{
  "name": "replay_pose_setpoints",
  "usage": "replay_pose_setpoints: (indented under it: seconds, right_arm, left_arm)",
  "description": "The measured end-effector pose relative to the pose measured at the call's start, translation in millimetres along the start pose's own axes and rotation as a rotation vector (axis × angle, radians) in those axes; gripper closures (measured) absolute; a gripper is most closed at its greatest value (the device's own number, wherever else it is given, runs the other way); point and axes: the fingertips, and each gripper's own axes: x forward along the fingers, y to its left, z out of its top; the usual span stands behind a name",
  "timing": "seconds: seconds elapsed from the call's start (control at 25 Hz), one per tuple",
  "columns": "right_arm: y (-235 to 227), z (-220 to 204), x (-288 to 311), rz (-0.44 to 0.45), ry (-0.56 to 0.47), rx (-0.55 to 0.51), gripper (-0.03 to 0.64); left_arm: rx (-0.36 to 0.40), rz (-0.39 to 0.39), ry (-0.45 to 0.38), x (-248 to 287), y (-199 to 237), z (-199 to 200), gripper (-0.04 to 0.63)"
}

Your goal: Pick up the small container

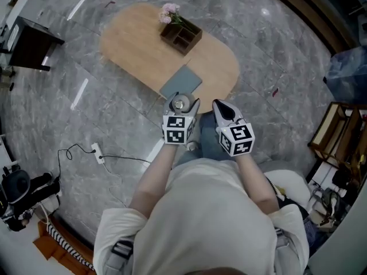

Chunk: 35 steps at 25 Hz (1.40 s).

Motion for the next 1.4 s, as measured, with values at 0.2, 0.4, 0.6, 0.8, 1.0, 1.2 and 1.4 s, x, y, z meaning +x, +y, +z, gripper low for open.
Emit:
replay_pose_setpoints:
  seconds: [0.2, 0.4, 0.6, 0.8, 1.0, 1.2, 1.4]
  right_arm:
    - [20.6, -0.5, -27.5, -0.016, -0.035, -0.019, 0.617]
    - [38.9, -4.3, -53.6, -0.024, -0.069, -0.032, 0.617]
    - [53.2, -10.1, -74.5, -0.024, -0.081, -0.049, 0.617]
    - [66.1, -13.4, -87.8, -0.01, -0.092, -0.065, 0.617]
    - [78.9, -16.2, -94.9, 0.018, -0.101, -0.077, 0.617]
    - [85.1, -15.1, -98.5, 0.026, -0.112, -0.084, 0.617]
    - [84.8, -13.0, -100.9, 0.018, -0.113, -0.107, 0.618]
  left_arm:
    - [-0.028, -0.024, -0.032, -41.7, -9.1, -5.4, 0.252]
    - [-0.012, -0.029, -0.045, -82.3, -10.9, -16.2, 0.252]
    - [-0.024, -0.019, -0.059, -118.3, -9.0, -26.7, 0.252]
    - [-0.042, -0.008, -0.083, -145.1, -8.3, -28.5, 0.252]
    - [-0.059, -0.007, -0.119, -164.6, -8.2, -29.3, 0.252]
    - [-0.062, 0.006, -0.134, -175.5, -6.9, -29.8, 0.252]
    - [-0.069, 0.012, -0.148, -178.7, -6.6, -27.5, 0.252]
